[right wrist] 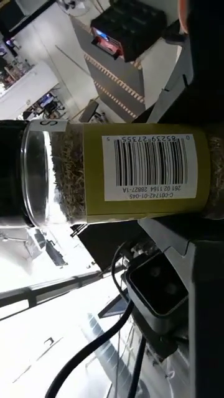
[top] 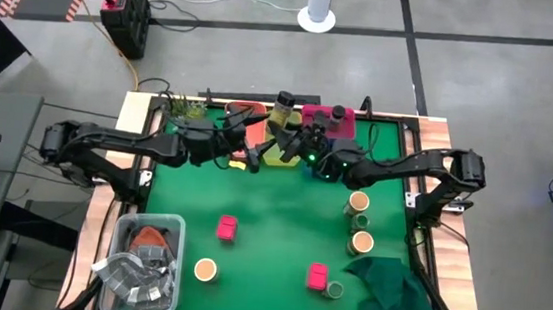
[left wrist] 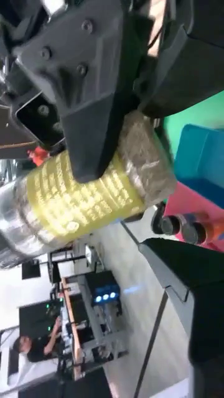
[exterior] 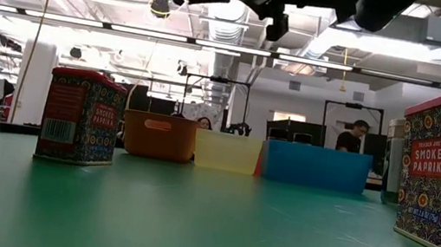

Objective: Sort spices by type
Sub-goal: Put the black seasoning bottle into the pink bin

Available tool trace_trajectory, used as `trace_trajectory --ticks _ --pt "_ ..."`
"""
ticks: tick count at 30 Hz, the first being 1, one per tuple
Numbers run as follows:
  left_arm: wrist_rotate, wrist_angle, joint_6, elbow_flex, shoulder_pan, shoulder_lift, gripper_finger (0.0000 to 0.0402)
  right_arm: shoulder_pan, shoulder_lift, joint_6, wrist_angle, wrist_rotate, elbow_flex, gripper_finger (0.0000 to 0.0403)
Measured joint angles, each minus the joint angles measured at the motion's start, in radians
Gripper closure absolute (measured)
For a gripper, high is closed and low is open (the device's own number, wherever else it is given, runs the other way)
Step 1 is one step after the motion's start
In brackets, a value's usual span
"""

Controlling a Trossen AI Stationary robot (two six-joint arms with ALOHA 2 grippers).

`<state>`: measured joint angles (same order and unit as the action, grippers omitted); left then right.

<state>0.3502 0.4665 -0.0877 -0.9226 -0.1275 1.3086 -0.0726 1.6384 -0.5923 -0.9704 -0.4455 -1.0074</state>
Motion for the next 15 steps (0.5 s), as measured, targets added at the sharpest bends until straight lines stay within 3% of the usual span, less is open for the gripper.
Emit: trace_trajectory --ticks 4,8,11,15 --pt "-0.013 -0.151 0.037 0.0 0.01 -0.061 0.0083 -0.002 -0.07 0.104 0.117 0.027 0.0 0.0197" --pt "-0.02 -0.296 0.084 0.0 -0.016 -0.164 0.0083 -0.003 -0.188 0.236 0.41 0.055 0.0 0.0197" --pt "-0.081 -0.324 0.159 0.0 -0.057 -0.217 0.0083 0.019 -0.243 0.355 0.607 0.055 0.0 0.0197" --pt "-0.216 -0.273 0.284 0.0 -0.113 -0.215 0.0083 0.066 -0.235 0.444 0.63 0.062 0.0 0.0197"
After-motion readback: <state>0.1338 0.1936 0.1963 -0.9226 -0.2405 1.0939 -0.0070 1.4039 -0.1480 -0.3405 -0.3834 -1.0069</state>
